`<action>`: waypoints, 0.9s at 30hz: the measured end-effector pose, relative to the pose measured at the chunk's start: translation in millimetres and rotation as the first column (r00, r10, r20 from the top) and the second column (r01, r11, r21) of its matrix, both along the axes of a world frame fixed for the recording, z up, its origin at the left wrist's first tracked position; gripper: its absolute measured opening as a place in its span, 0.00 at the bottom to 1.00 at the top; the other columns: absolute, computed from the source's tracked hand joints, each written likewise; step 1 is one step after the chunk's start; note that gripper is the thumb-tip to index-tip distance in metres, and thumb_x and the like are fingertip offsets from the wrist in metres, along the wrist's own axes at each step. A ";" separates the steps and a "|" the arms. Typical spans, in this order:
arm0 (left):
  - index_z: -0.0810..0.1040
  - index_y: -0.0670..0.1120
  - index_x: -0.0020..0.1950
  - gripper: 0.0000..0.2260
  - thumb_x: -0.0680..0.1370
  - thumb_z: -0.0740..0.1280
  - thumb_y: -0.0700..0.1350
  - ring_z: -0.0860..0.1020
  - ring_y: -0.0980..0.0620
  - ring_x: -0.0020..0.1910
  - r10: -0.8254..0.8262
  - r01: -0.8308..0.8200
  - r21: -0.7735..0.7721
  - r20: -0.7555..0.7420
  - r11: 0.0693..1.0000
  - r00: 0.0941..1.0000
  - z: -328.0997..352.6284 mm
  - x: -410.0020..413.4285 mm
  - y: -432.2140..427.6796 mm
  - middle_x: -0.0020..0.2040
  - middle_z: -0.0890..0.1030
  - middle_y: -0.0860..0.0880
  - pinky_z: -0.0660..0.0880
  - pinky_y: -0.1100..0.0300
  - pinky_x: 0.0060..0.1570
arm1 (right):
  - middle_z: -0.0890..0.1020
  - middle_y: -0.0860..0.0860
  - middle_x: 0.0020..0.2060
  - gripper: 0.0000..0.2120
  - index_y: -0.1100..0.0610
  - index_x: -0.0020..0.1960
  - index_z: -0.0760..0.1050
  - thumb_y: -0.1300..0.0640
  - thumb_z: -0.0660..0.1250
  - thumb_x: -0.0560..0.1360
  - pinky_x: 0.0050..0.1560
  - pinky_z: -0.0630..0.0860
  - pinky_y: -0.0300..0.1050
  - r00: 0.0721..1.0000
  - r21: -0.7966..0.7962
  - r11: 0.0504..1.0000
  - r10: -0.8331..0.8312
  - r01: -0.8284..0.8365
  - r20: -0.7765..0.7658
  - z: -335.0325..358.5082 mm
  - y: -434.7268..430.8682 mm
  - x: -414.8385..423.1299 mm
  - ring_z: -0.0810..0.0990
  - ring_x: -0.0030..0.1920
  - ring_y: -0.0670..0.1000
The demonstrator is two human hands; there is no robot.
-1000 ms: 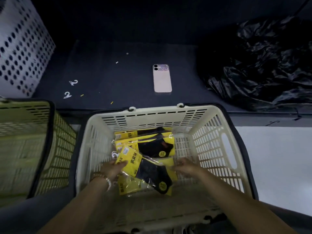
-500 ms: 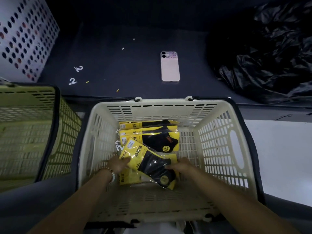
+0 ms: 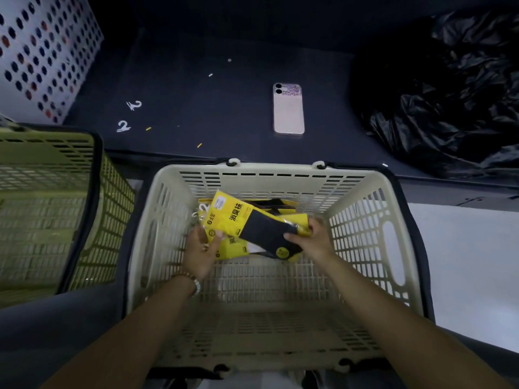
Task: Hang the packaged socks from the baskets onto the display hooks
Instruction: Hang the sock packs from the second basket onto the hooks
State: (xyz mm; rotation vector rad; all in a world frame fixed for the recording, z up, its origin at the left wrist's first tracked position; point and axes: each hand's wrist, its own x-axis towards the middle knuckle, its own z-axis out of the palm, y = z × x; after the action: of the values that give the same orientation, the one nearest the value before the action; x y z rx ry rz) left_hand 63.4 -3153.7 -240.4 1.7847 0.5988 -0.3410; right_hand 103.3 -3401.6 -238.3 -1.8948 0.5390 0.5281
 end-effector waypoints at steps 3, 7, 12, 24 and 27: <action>0.55 0.43 0.76 0.30 0.78 0.65 0.48 0.66 0.43 0.69 -0.028 0.033 0.120 -0.050 0.992 0.998 -8.4 6.5 -7.3 0.73 0.64 0.43 0.67 0.45 0.66 | 0.73 0.56 0.57 0.28 0.62 0.62 0.68 0.62 0.77 0.66 0.53 0.74 0.46 0.999 -0.028 0.999 -0.032 0.032 0.028 -9.3 8.1 12.7 0.75 0.58 0.55; 0.47 0.44 0.77 0.35 0.78 0.65 0.47 0.66 0.46 0.69 0.059 -0.057 0.041 -0.036 0.998 0.998 -12.1 12.2 -11.9 0.71 0.66 0.45 0.65 0.54 0.65 | 0.74 0.57 0.58 0.35 0.60 0.64 0.61 0.65 0.78 0.64 0.56 0.76 0.50 0.991 0.132 0.985 -0.093 0.106 -0.099 -25.6 8.5 13.7 0.76 0.58 0.55; 0.50 0.47 0.77 0.30 0.79 0.62 0.50 0.69 0.42 0.68 0.044 -0.044 0.003 -0.113 0.999 0.993 -16.8 21.4 -2.8 0.72 0.67 0.44 0.69 0.45 0.64 | 0.73 0.52 0.63 0.45 0.55 0.73 0.61 0.64 0.80 0.62 0.59 0.75 0.52 0.991 0.149 0.989 0.015 0.005 -0.131 -33.5 1.4 20.6 0.74 0.61 0.54; 0.63 0.46 0.72 0.25 0.77 0.67 0.48 0.73 0.46 0.63 0.012 -0.010 0.018 -0.095 1.000 0.995 -14.4 14.8 3.5 0.66 0.74 0.45 0.73 0.48 0.60 | 0.82 0.45 0.52 0.28 0.48 0.59 0.74 0.55 0.80 0.62 0.49 0.78 0.41 0.963 0.185 0.964 0.219 -0.190 -0.155 -18.9 -4.5 -12.8 0.79 0.58 0.51; 0.72 0.45 0.67 0.21 0.76 0.67 0.50 0.78 0.45 0.56 0.186 -0.183 0.052 -0.063 0.982 0.981 1.4 2.4 -6.1 0.61 0.78 0.42 0.73 0.60 0.42 | 0.84 0.46 0.49 0.21 0.49 0.55 0.78 0.59 0.79 0.64 0.50 0.79 0.43 0.970 0.178 0.962 0.225 -0.206 -0.092 7.1 -11.6 -29.1 0.82 0.53 0.49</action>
State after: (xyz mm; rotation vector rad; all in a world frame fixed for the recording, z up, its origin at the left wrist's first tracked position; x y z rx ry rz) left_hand 65.8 -3159.8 -239.0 1.7512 0.8195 -0.2626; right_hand 74.2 -3413.1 -231.2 -1.7797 0.3487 0.8009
